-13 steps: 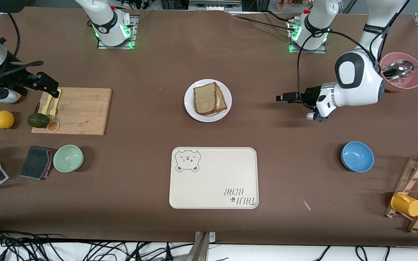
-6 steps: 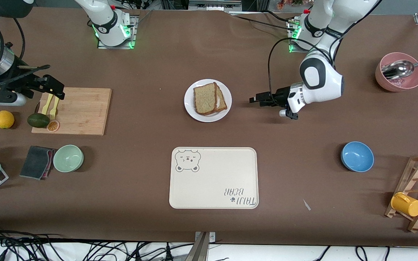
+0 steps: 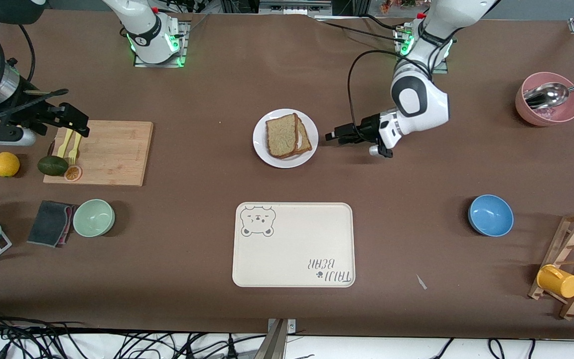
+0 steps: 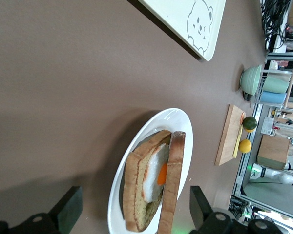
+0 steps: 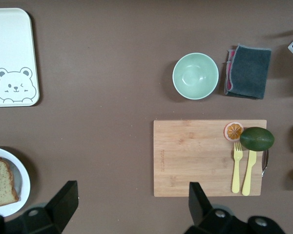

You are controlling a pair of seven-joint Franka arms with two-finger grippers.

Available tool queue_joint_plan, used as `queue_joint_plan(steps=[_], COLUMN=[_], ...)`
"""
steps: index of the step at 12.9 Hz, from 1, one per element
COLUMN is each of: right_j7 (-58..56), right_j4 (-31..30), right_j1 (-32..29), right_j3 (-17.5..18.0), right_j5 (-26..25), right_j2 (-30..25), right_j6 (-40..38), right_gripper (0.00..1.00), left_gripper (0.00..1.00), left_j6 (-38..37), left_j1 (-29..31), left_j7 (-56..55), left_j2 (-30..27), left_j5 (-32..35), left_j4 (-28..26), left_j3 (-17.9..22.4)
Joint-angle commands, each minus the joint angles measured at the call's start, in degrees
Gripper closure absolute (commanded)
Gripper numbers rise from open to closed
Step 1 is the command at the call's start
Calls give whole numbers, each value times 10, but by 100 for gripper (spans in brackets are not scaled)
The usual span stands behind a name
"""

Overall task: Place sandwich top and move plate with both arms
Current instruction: 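Reach the left gripper to the white plate rim and grasp it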

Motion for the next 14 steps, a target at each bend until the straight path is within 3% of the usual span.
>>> queue_joint_plan(steps=[1, 7, 14], right_j7=[-2, -8, -9], right_j4=[8, 8, 15], right_j1=[-4, -4, -3], right_j3=[-4, -5, -5], right_j5=[10, 6, 4], right_j2=[-2, 2, 2], right_j6=[-8, 0, -1], right_gripper=[0, 0, 0], left_gripper=[4, 8, 25], left_j6=[19, 30, 31], left_j1=[-14, -29, -53], left_j7=[87, 173, 176], left_j2=[27, 58, 71], left_j5=[-96, -192, -215], left_j4=[6, 11, 11], left_j3=[-18, -29, -39])
